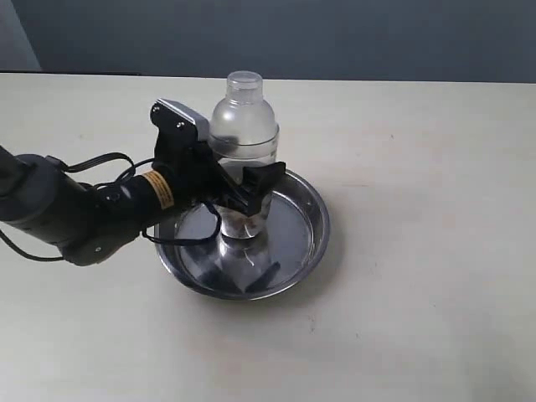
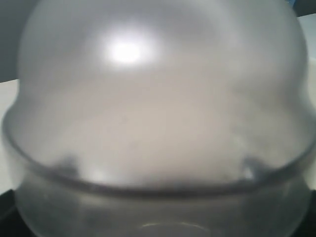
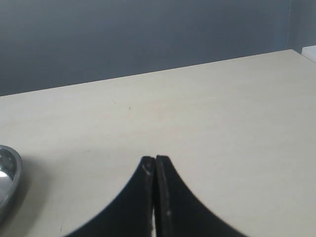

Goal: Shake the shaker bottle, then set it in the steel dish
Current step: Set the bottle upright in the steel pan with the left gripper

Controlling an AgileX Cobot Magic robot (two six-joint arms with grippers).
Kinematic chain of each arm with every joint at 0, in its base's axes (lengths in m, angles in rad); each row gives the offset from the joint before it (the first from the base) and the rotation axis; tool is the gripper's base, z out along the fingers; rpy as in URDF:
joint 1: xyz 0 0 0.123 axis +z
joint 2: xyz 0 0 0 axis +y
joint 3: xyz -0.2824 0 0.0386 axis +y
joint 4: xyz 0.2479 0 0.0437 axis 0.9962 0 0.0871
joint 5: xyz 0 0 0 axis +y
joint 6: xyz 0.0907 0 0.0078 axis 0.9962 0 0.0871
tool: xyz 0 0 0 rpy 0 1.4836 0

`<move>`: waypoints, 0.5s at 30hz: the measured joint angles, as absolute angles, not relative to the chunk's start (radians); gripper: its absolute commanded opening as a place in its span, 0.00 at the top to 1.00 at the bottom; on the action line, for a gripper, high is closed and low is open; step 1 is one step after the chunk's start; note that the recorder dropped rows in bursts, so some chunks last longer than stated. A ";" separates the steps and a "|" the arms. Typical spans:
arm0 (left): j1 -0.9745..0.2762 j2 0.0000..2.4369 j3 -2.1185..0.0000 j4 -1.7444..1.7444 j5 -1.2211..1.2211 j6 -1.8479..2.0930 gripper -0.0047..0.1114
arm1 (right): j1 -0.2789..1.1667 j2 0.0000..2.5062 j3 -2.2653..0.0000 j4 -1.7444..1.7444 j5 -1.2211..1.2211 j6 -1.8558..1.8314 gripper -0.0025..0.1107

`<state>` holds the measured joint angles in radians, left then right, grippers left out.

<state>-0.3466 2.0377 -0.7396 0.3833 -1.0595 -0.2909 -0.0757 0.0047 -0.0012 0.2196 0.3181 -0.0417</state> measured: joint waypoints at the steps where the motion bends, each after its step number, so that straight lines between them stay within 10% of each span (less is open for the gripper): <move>1: -0.338 2.038 -0.740 0.392 -1.062 -0.291 0.13 | -0.076 0.005 -0.001 0.220 0.318 -0.042 0.99; 15: -0.306 2.038 -0.738 0.524 -1.194 -0.320 0.08 | -0.076 0.005 -0.001 0.220 0.318 -0.042 0.99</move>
<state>-0.3063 2.0377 -0.7375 0.5241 -1.1944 -0.3204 -0.0757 0.0047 -0.0012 0.2196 0.3181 -0.0417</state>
